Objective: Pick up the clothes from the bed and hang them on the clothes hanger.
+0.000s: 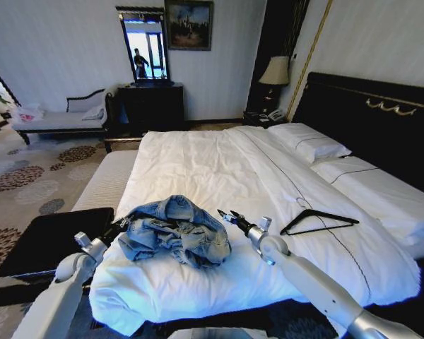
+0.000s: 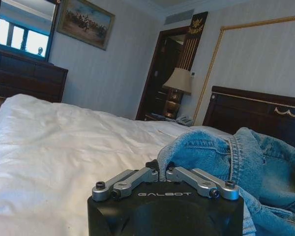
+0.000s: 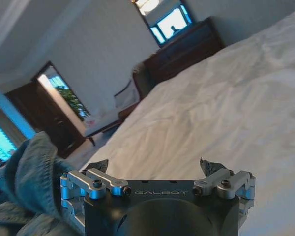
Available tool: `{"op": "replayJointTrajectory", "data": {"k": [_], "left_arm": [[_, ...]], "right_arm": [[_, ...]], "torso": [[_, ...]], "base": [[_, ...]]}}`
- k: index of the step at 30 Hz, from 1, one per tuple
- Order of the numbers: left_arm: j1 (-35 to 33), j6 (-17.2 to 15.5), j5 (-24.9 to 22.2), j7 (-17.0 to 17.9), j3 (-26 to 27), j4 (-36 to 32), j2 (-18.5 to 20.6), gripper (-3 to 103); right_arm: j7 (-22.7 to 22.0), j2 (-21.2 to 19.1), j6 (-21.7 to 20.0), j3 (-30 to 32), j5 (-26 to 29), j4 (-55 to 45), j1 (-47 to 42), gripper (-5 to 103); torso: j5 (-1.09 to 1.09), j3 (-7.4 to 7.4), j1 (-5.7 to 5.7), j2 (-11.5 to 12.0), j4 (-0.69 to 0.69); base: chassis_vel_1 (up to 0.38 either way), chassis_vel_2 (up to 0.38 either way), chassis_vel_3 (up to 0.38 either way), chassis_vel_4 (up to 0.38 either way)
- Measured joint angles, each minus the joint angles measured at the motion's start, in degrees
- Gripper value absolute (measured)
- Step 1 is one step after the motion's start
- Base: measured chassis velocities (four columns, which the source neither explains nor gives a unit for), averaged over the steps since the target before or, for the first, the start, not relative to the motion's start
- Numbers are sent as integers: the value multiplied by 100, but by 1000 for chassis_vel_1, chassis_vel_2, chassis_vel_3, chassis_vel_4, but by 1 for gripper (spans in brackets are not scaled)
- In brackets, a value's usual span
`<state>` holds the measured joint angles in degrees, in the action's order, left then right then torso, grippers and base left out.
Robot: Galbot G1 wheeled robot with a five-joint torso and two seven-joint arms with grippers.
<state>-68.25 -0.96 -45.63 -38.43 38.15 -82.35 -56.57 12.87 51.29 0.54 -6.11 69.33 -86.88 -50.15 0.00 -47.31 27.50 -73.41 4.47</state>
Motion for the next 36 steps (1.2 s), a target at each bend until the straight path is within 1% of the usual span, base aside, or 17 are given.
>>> {"op": "replayJointTrajectory", "data": {"k": [3, 4, 6, 8, 11, 13, 15, 17, 18, 20, 21, 24, 26, 29, 31, 35, 36], "left_arm": [[57, 2, -19, -8, -28, 29, 33, 2], [57, 2, -19, -8, -28, 29, 33, 2], [80, 3, -24, -9, -51, 41, 51, 2], [101, 4, -26, -10, -72, 51, 62, 2], [110, 4, -28, -10, -81, 57, 68, 2], [120, 4, -29, -10, -88, 59, 78, 2], [121, 4, -30, -10, -88, 56, 81, 2], [113, 4, -33, -10, -84, 38, 86, 2], [104, 4, -34, -10, -77, 30, 89, 2], [98, 4, -34, -10, -72, 29, 91, 2], [92, 4, -34, -10, -65, 27, 95, 2], [60, 4, -36, -17, -30, 15, 121, 2], [53, 4, -37, -18, -22, 5, 126, 2], [29, 4, -40, -21, 0, -24, 151, 2], [26, 4, -42, -21, 5, -28, 154, 2], [3, 1, -48, -18, 30, -71, 163, 2], [3, 1, -48, -18, 30, -71, 163, 2]], "right_arm": [[552, -48, 134, 54, -33, 77, -92, 100], [552, -48, 134, 54, -33, 77, -92, 100], [911, -61, 147, 99, -153, 130, -144, 100], [1061, -59, 147, 95, -331, 184, -181, 100], [1085, -50, 143, 83, -426, 203, -187, 100], [1113, -19, 113, 46, -695, 252, -175, 99], [1127, -12, 101, 24, -778, 279, -158, 96], [1176, -5, 91, -37, -896, 332, -125, 89], [1208, -3, 91, -57, -941, 350, -119, 86], [1231, -2, 91, -66, -967, 357, -116, 86], [1257, -1, 91, -72, -992, 362, -114, 83], [1382, -2, 90, -82, -1043, 363, -105, 67], [1420, -5, 90, -82, -1048, 362, -104, 67], [1600, -22, 109, -43, -1107, 338, -126, 50], [1634, -24, 116, -34, -1123, 335, -134, 50], [1996, -37, 127, 43, -1249, 324, -184, 28], [1996, -37, 127, 43, -1249, 324, -184, 28]], "torso": [[0, 0, 0, 0, 1], [0, 0, 0, 0, 1], [0, 0, 0, 0, 0], [0, 0, 0, 0, 0], [0, 0, 0, 0, 1], [0, 0, 0, 0, 0], [0, 0, 0, 0, 0], [0, 0, 0, 0, 0], [0, 0, 0, 0, 0], [0, 0, 0, 0, 0], [0, 0, 0, 0, 0], [-1, 0, 0, 0, 0], [-1, 0, 0, 0, 0], [0, 0, 0, 0, 0], [0, 0, 0, 0, 0], [0, 0, 0, 0, 0], [0, 0, 0, 0, 0]], "base": [[0, 0, 0, 0], [0, 0, 0, 0], [0, 0, 0, 0], [0, 0, 0, 0], [0, 0, 0, 0], [0, 0, 0, 0], [0, 0, 0, 0], [0, 0, 0, 0], [0, 0, 0, 0], [0, 0, 0, 0], [0, 0, 0, 0], [0, 0, 0, 0], [0, 0, 0, 0], [0, 0, 0, 0], [0, 0, 0, 0], [0, 0, 0, 0], [0, 0, 0, 0]]}}
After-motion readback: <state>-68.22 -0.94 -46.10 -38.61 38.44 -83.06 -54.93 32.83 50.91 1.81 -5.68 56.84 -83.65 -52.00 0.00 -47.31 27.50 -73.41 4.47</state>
